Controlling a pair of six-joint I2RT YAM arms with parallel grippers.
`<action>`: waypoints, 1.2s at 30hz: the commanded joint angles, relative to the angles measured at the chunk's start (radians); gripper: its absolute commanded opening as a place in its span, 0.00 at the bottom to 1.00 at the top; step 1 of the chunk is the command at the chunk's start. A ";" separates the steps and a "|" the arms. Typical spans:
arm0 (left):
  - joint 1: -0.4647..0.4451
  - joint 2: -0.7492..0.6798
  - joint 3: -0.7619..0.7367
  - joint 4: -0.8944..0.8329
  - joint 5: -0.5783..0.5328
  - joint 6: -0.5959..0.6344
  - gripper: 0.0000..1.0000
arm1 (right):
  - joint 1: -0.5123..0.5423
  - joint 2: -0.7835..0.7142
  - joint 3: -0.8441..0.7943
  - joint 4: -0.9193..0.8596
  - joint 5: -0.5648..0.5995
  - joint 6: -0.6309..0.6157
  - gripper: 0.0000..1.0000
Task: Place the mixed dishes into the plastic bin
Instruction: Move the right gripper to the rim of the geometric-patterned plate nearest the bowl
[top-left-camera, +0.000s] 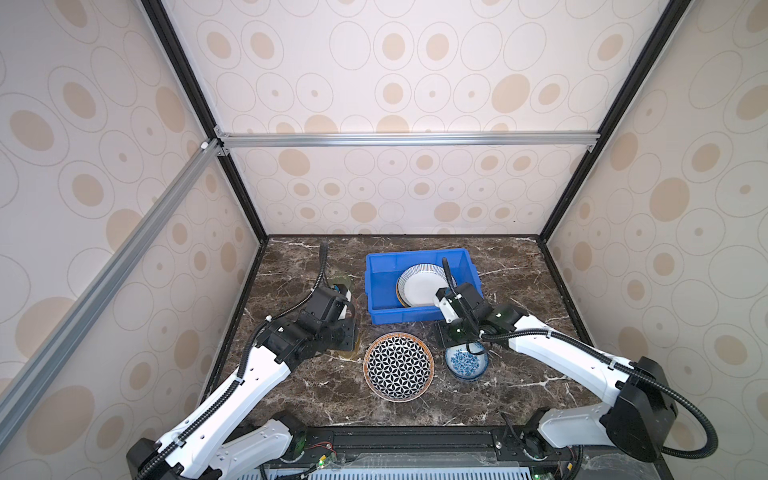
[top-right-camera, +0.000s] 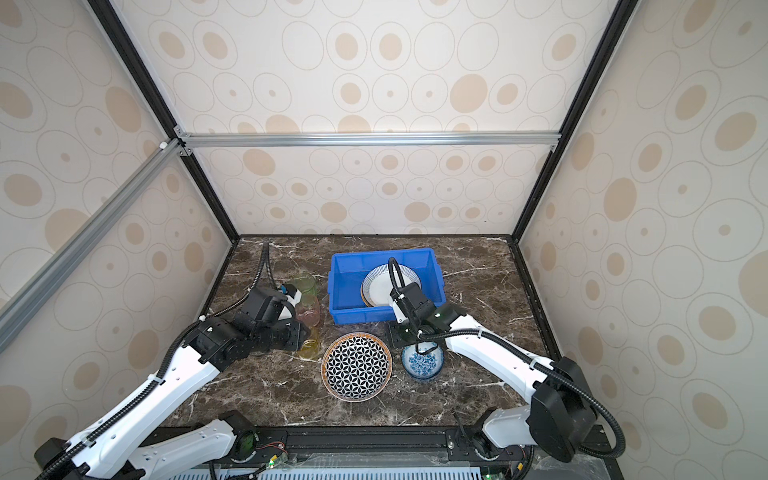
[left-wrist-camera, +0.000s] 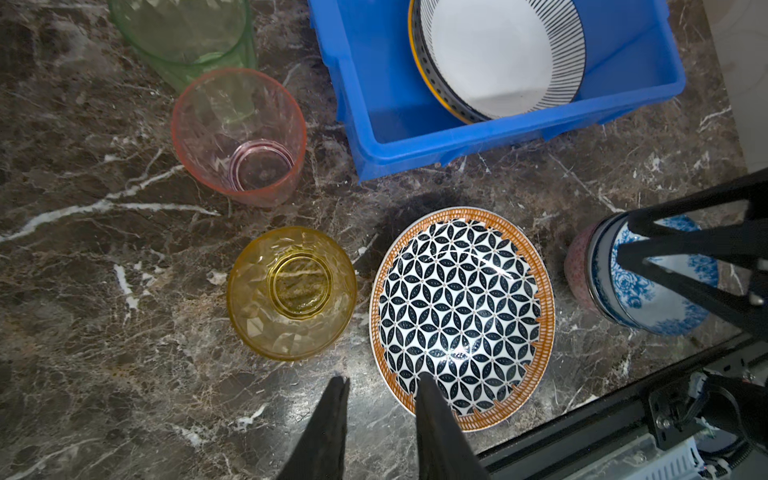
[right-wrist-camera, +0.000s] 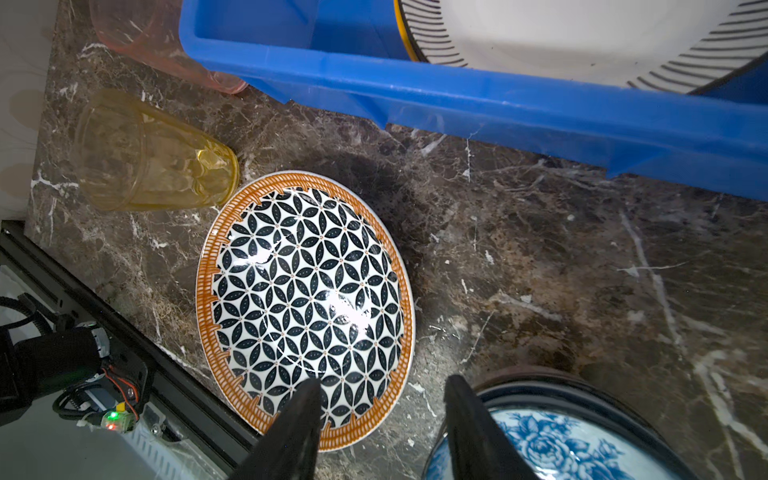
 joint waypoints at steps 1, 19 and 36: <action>-0.010 -0.030 -0.011 -0.038 0.025 -0.007 0.29 | 0.011 0.023 0.027 -0.003 0.030 -0.013 0.51; -0.028 -0.067 -0.083 -0.035 0.098 -0.024 0.27 | 0.027 0.145 0.047 0.019 0.044 -0.031 0.50; -0.039 -0.064 -0.102 -0.019 0.107 -0.045 0.27 | 0.033 0.248 0.055 0.029 0.043 -0.047 0.45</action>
